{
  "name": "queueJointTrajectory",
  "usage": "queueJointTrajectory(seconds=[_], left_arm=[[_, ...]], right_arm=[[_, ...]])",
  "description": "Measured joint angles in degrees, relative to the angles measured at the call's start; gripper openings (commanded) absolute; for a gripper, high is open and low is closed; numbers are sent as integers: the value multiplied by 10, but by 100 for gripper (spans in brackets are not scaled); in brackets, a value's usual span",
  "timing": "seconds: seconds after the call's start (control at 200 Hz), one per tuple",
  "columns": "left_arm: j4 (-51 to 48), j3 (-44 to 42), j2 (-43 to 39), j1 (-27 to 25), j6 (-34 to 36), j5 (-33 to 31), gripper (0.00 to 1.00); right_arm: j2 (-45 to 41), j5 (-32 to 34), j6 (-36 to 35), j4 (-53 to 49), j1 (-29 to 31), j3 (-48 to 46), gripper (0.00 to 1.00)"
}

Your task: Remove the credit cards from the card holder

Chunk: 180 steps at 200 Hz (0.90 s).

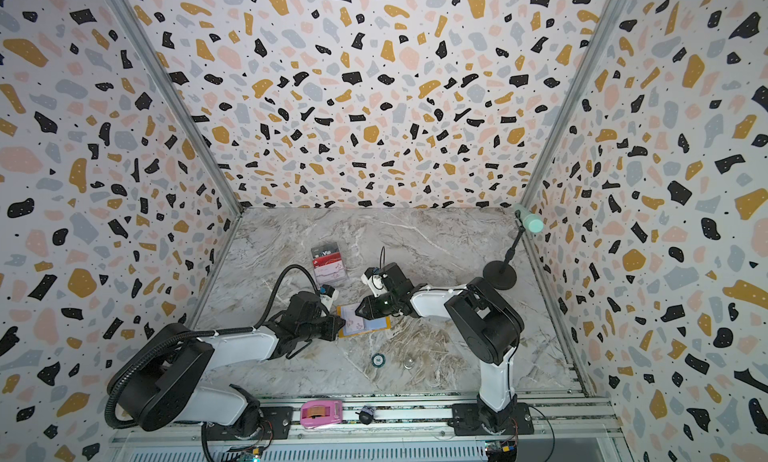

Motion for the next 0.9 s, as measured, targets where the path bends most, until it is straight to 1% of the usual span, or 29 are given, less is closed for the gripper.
queueJointTrajectory(seconds=[0.48, 0.901], left_arm=[[-1, -1, -1, 0, 11, -5, 0], [10, -8, -1, 0, 15, -5, 0]], right_arm=[[6, 6, 4, -27, 1, 10, 30], [6, -12, 8, -27, 2, 10, 26]])
